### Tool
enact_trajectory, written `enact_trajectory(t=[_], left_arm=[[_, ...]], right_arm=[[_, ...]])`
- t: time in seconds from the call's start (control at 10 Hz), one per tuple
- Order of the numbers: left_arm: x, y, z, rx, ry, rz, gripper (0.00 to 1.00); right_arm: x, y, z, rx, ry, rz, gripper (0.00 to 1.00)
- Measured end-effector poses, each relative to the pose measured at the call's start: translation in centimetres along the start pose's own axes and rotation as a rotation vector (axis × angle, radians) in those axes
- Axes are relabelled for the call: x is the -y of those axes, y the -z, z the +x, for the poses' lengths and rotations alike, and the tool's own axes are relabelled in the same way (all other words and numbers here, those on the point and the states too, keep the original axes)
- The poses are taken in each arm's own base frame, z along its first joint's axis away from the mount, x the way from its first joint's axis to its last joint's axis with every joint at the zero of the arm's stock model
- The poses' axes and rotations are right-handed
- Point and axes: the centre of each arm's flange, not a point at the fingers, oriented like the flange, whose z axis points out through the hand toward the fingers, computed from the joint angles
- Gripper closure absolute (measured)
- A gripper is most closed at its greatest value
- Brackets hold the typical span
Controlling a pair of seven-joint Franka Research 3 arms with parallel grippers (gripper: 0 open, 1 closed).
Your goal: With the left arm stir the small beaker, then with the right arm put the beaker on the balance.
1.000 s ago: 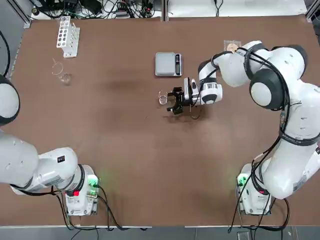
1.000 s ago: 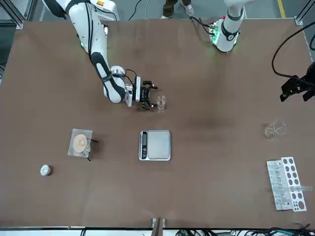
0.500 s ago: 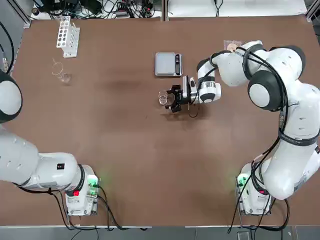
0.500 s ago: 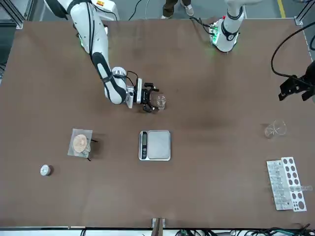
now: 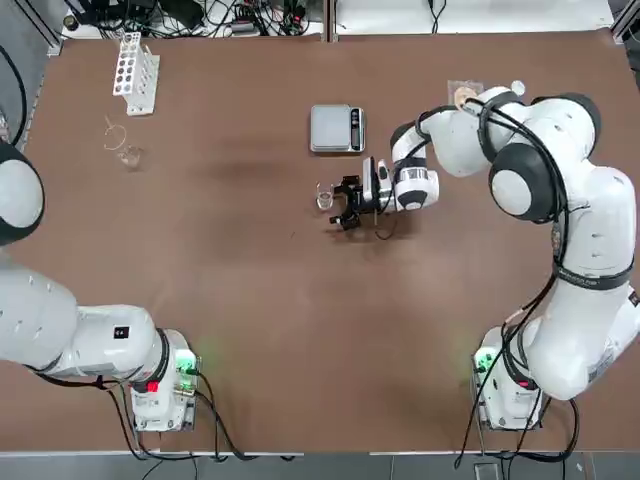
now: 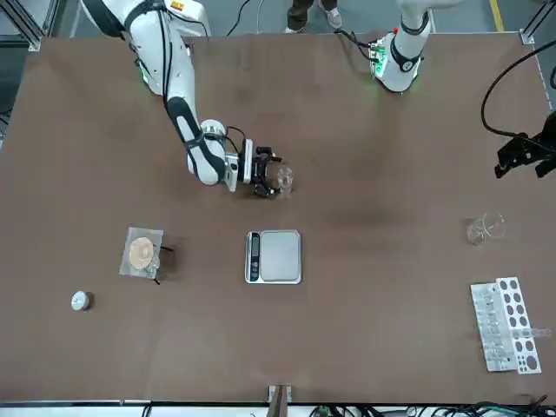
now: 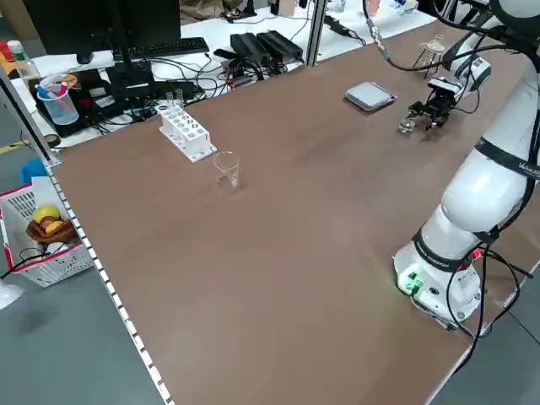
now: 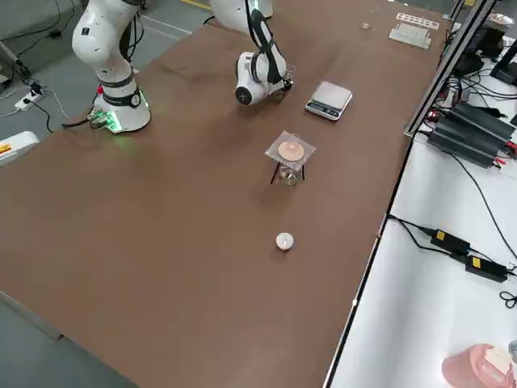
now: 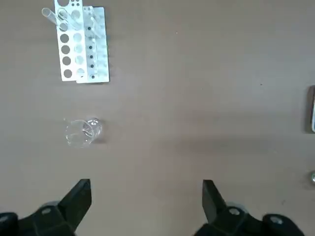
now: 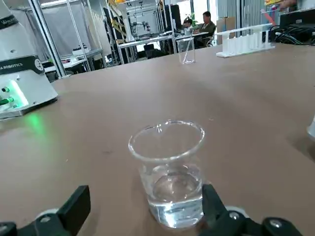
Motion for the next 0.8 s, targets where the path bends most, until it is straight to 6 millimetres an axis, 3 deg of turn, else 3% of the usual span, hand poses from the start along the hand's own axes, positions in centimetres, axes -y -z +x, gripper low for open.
enact_trajectory(t=[0.8], left_arm=[[-0.3,2.6,0.2,-0.054,-0.006,0.001,0.0]], right_arm=[[0.1,-1.3,0.6,-0.013,0.01,0.001,0.0]])
